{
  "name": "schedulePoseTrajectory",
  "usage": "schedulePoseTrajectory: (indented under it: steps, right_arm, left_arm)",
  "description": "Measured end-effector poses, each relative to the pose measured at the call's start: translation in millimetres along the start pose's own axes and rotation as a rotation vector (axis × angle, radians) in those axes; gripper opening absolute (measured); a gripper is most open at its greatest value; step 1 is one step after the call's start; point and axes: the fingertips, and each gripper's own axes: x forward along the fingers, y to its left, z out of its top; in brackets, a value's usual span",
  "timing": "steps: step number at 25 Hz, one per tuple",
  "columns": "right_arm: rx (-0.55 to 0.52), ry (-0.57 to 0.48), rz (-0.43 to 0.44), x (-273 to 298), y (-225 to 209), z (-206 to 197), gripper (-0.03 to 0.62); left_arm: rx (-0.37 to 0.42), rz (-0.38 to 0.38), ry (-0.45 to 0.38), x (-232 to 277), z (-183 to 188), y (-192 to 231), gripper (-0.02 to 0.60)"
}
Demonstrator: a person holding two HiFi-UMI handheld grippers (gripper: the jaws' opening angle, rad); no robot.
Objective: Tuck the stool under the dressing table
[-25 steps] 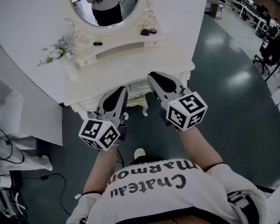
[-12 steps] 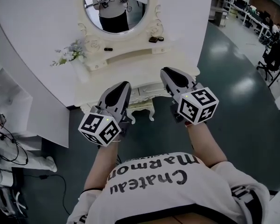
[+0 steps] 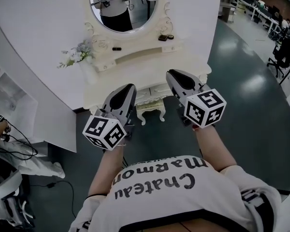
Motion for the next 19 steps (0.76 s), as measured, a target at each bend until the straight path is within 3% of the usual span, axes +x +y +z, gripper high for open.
schedulePoseTrajectory:
  steps: [19]
  right_arm:
    - [0.001,0.075,-0.024,-8,26,-33,0.054]
  left_arm:
    - [-0.042,0.015,0.002,-34,-21,5,0.031]
